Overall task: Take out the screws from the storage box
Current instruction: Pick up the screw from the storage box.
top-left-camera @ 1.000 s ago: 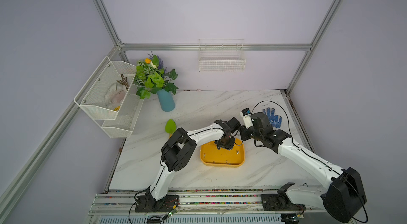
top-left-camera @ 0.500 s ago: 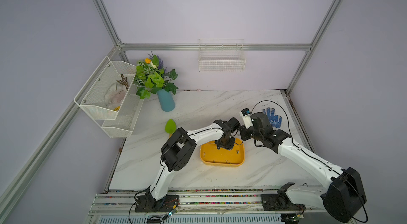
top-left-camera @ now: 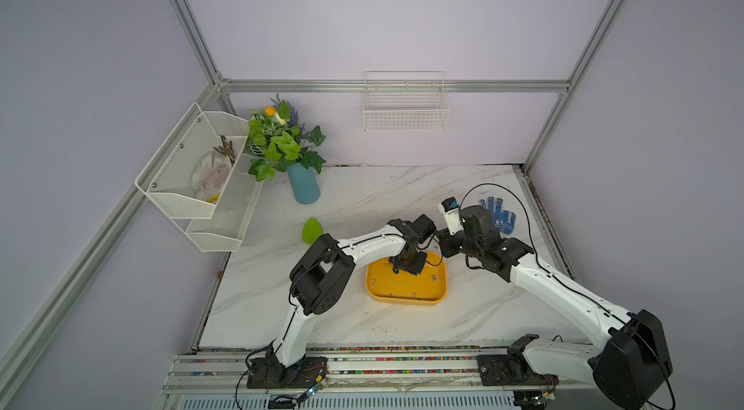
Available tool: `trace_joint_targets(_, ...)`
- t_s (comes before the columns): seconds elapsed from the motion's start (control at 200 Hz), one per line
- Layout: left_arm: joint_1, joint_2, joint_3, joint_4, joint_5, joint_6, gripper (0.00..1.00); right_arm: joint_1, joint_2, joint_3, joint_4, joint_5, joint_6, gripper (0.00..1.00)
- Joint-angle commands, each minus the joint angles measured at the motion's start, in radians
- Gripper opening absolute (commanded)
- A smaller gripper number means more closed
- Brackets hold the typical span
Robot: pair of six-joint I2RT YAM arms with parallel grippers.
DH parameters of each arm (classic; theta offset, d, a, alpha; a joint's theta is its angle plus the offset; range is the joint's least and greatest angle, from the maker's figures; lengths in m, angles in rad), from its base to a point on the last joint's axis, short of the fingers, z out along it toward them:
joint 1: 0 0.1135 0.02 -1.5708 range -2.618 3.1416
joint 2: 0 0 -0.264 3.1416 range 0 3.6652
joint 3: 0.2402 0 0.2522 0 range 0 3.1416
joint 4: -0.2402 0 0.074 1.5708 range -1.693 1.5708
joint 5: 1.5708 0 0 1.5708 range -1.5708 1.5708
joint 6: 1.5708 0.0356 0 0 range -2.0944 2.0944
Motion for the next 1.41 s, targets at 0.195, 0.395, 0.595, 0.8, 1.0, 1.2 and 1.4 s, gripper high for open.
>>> trace_joint_targets(0.195,0.008,0.070,0.039,-0.022,0.011,0.039,0.37,0.000,-0.014,0.013,0.004,0.003,-0.005,0.06)
trace_joint_targets(0.395,0.006,0.073,0.037,-0.020,0.002,0.040,0.32,0.000,-0.021,0.008,-0.002,0.009,-0.005,0.06)
trace_joint_targets(0.595,0.005,0.101,0.060,-0.030,0.009,0.045,0.23,0.001,-0.028,0.007,-0.009,0.013,-0.012,0.06)
trace_joint_targets(0.8,0.004,0.111,0.063,-0.035,0.022,0.047,0.00,0.001,-0.026,0.005,-0.012,0.012,-0.012,0.06)
trace_joint_targets(1.0,0.006,0.123,0.083,-0.054,0.030,0.047,0.00,0.000,-0.035,0.003,-0.012,0.015,-0.014,0.06)
trace_joint_targets(1.2,0.006,0.067,0.082,-0.063,0.063,0.021,0.00,0.000,-0.046,-0.004,-0.009,0.024,-0.011,0.06)
trace_joint_targets(1.4,0.008,-0.048,0.044,-0.041,0.075,-0.012,0.00,0.000,-0.050,-0.012,0.002,0.030,-0.005,0.06)
